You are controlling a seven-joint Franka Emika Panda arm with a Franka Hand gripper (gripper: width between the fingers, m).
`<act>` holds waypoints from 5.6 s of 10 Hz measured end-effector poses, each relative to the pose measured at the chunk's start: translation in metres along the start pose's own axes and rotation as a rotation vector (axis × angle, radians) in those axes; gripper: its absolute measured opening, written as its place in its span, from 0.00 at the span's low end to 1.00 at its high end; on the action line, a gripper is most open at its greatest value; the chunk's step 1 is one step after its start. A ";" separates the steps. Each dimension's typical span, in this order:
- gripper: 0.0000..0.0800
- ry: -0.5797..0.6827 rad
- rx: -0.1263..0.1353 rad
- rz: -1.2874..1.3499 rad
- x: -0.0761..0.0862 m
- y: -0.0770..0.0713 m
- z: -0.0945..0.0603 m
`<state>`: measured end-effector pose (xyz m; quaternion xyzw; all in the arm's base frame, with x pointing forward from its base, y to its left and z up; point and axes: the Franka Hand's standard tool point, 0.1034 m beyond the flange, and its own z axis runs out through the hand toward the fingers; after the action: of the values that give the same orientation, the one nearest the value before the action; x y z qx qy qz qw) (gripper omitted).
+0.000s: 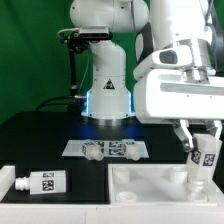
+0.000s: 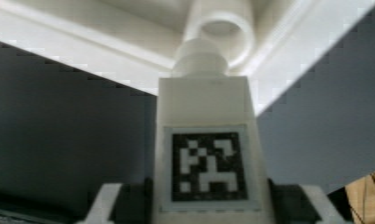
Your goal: Assemble one leg
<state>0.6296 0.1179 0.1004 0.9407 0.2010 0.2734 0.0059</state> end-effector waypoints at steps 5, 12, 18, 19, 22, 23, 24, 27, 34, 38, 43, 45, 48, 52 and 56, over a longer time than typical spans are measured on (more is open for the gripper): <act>0.36 -0.005 -0.008 -0.012 -0.008 0.008 0.004; 0.36 0.030 -0.007 -0.026 -0.002 -0.003 0.011; 0.36 0.073 -0.031 -0.047 -0.011 0.004 0.015; 0.36 0.067 -0.030 -0.048 -0.011 0.004 0.015; 0.60 0.062 -0.028 -0.048 -0.012 0.004 0.016; 0.60 0.062 -0.028 -0.048 -0.013 0.003 0.016; 0.76 0.062 -0.028 -0.048 -0.013 0.003 0.016; 0.81 0.055 -0.026 -0.048 -0.014 0.003 0.017; 0.81 -0.321 0.099 0.072 0.008 -0.007 0.022; 0.81 -0.471 0.117 0.120 -0.007 0.003 0.025; 0.36 -0.482 0.067 0.332 -0.007 0.003 0.025; 0.36 -0.487 0.037 0.452 -0.007 0.003 0.025; 0.36 -0.408 -0.011 0.676 -0.011 0.005 0.025; 0.36 -0.393 -0.107 1.226 -0.013 0.006 0.025; 0.36 -0.409 -0.153 1.547 -0.013 0.005 0.026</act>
Offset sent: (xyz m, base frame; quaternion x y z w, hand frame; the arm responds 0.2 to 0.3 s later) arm 0.0027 -0.0140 -0.0064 0.0054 0.0037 -0.0076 0.9999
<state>0.6348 0.1113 0.0721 0.8418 -0.5320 0.0351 -0.0841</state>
